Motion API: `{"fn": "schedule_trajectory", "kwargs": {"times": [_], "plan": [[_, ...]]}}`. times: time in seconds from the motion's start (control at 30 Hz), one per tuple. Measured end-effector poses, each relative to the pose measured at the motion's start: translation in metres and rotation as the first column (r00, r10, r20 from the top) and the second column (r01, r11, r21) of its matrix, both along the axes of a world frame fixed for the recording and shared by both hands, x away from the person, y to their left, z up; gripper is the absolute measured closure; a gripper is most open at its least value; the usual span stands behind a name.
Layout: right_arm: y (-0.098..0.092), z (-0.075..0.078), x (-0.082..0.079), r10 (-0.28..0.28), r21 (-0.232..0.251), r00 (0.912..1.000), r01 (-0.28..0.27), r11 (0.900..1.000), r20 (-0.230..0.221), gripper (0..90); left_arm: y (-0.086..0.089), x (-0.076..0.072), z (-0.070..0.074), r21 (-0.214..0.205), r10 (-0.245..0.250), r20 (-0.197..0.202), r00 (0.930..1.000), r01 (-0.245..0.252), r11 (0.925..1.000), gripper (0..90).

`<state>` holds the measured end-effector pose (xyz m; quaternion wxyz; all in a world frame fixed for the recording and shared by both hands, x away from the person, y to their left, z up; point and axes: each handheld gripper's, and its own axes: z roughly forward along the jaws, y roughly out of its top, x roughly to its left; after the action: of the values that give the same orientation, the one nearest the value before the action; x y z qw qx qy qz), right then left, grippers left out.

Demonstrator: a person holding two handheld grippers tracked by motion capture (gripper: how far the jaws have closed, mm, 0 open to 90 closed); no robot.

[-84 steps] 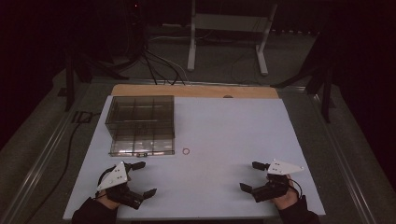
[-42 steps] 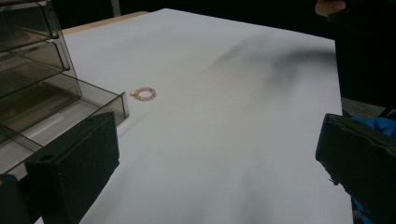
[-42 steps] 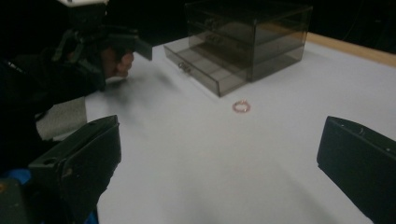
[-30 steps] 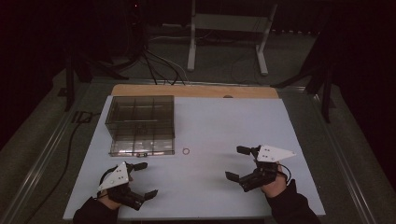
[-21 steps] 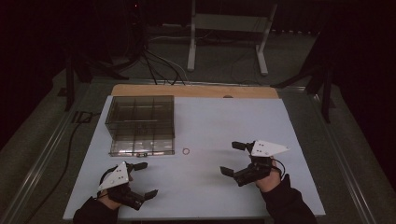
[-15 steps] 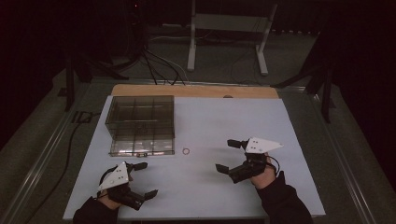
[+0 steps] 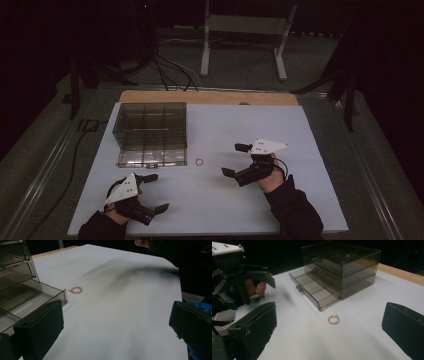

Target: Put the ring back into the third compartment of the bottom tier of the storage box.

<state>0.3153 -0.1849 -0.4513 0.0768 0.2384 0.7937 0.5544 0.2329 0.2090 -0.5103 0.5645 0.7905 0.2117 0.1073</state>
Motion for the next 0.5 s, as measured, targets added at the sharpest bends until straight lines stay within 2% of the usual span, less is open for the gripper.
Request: {"fn": "schedule_trajectory", "kwargs": {"times": [0.5], "plan": [[0.01, -0.008, 0.018, -0.017, -0.018, 0.9994, 0.017, 0.9997, -0.028, 0.0, -0.001, 0.0, 0.0, 0.003, -0.005, 0.0, 1.0, 0.005, 1.0, 0.6]]}}
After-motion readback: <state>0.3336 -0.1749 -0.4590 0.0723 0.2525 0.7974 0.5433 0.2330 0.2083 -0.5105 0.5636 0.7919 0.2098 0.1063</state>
